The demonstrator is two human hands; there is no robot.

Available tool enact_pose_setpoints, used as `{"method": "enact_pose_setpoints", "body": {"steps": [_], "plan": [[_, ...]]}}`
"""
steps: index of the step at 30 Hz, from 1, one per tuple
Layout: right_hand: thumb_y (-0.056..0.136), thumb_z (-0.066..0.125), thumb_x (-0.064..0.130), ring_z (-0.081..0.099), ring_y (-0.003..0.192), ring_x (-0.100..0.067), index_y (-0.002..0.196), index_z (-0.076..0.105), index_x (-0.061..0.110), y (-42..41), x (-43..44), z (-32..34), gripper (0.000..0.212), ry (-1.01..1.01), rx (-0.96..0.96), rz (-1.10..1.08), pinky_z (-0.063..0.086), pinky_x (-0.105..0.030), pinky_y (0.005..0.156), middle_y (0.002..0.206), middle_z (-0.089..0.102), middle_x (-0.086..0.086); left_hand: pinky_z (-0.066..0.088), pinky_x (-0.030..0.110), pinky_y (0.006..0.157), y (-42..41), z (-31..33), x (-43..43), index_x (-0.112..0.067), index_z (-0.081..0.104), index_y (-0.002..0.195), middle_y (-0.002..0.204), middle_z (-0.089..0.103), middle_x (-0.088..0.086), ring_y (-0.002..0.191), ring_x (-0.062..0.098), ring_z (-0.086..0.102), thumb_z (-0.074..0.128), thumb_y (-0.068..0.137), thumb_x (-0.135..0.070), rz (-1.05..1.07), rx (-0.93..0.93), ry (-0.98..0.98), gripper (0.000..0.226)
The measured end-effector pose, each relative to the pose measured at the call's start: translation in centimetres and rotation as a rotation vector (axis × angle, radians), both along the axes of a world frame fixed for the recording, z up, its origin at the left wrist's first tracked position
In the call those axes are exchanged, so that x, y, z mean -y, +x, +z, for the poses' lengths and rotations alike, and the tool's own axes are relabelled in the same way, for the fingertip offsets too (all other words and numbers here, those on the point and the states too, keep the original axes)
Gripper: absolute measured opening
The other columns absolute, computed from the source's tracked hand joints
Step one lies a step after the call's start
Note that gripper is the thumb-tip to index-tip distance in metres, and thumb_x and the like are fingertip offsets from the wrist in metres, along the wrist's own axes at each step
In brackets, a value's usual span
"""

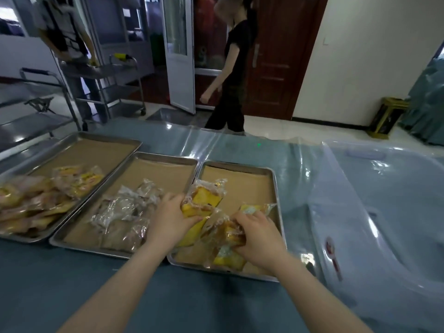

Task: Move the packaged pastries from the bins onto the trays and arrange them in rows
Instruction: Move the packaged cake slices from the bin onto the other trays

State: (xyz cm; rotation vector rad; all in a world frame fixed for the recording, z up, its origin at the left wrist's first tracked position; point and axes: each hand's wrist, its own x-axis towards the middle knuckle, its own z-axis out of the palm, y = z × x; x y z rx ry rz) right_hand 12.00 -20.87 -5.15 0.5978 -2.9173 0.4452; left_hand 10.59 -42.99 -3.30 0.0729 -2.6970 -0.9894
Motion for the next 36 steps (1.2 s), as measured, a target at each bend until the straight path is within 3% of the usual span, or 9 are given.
{"method": "enact_pose_setpoints", "body": {"steps": [9,12,14,17,20,25,27,31,36], "plan": [[0.076,0.073,0.033,0.048,0.107,-0.021,0.118,0.054,0.025,-4.8,-1.6,-8.7,0.047,-0.258,-0.074,-0.482,0.042,-0.038,0.091,0.115,0.062,0.004,0.037,0.028,0.071,-5.8,-6.9,-2.0,-0.019,0.059,0.095,0.101,0.043,-0.006,0.091,0.017,0.048,0.079,0.071,-0.031,0.017,0.039,-0.105,0.033],[0.08,0.07,0.04,0.037,0.123,-0.022,0.137,0.038,0.024,-5.2,-0.4,-11.6,0.067,-0.339,0.025,-0.569,0.035,-0.042,0.1,0.138,0.047,0.0,0.038,0.032,0.082,-6.4,-9.0,-2.7,-0.017,0.058,0.112,0.112,0.045,0.001,0.101,0.022,0.046,0.081,0.068,-0.021,-0.016,-0.02,-0.211,0.05],[0.078,0.066,0.053,0.015,0.14,-0.022,0.147,0.012,0.032,-5.0,0.8,-13.0,0.09,-0.347,0.167,-0.493,0.022,-0.045,0.111,0.157,0.014,0.003,0.034,0.035,0.089,-6.6,-10.1,-3.2,-0.022,0.05,0.127,0.123,0.041,0.004,0.111,0.026,0.042,0.081,0.067,-0.023,-0.069,-0.025,-0.291,0.068],[0.074,0.063,0.063,-0.031,0.139,-0.021,0.142,-0.028,0.041,-4.8,2.8,-14.7,0.115,-0.188,0.334,-0.309,-0.003,-0.046,0.111,0.151,-0.038,0.004,0.015,0.044,0.111,-6.9,-11.7,-3.8,-0.033,0.015,0.145,0.155,-0.004,0.002,0.138,0.026,0.013,0.074,0.073,-0.039,-0.15,0.112,-0.374,0.094],[0.076,0.06,0.063,-0.046,0.13,-0.023,0.137,-0.037,0.039,-5.1,3.0,-15.2,0.117,-0.039,0.408,-0.239,-0.014,-0.043,0.108,0.142,-0.049,-0.001,-0.005,0.038,0.111,-7.1,-12.8,-3.9,-0.036,-0.002,0.147,0.144,-0.042,-0.003,0.142,0.024,-0.007,0.065,0.079,-0.045,-0.34,0.198,-0.466,0.096],[0.079,0.064,0.042,-0.038,0.135,-0.024,0.143,-0.027,0.041,-4.4,2.7,-14.2,0.111,0.031,0.5,-0.329,-0.012,-0.043,0.112,0.147,-0.041,0.001,-0.018,0.034,0.104,-6.1,-13.0,-3.4,-0.045,-0.005,0.145,0.131,-0.056,-0.013,0.124,0.013,-0.041,0.059,0.08,-0.055,-0.678,0.442,-0.271,0.092],[0.077,0.064,0.028,-0.021,0.143,-0.021,0.15,-0.003,0.038,-3.6,3.1,-13.2,0.099,-0.092,0.536,-0.404,0.003,-0.046,0.117,0.156,-0.021,0.007,-0.01,0.032,0.106,-5.6,-12.1,-2.1,-0.05,0.002,0.143,0.136,-0.045,-0.022,0.128,0.007,-0.029,0.059,0.083,-0.05,-0.759,0.52,-0.028,0.083],[0.073,0.055,0.007,0.028,0.139,-0.02,0.134,0.053,0.024,-2.1,5.2,-10.9,0.064,-0.407,0.429,-0.591,0.032,-0.04,0.111,0.151,0.035,0.005,0.013,0.007,0.103,-4.4,-10.0,2.3,-0.039,0.029,0.143,0.149,0.011,-0.024,0.137,-0.005,0.011,0.056,0.09,-0.031,-0.765,0.357,0.212,0.059],[0.081,0.059,0.011,0.041,0.127,-0.02,0.112,0.067,0.025,-1.4,10.0,-8.8,0.035,-0.418,0.148,-0.744,0.037,-0.036,0.103,0.14,0.048,0.006,0.03,0.012,0.094,-3.8,-8.4,9.1,-0.037,0.043,0.136,0.14,0.044,-0.015,0.125,-0.002,0.039,0.056,0.091,-0.026,-0.644,0.294,0.247,0.048]]}}
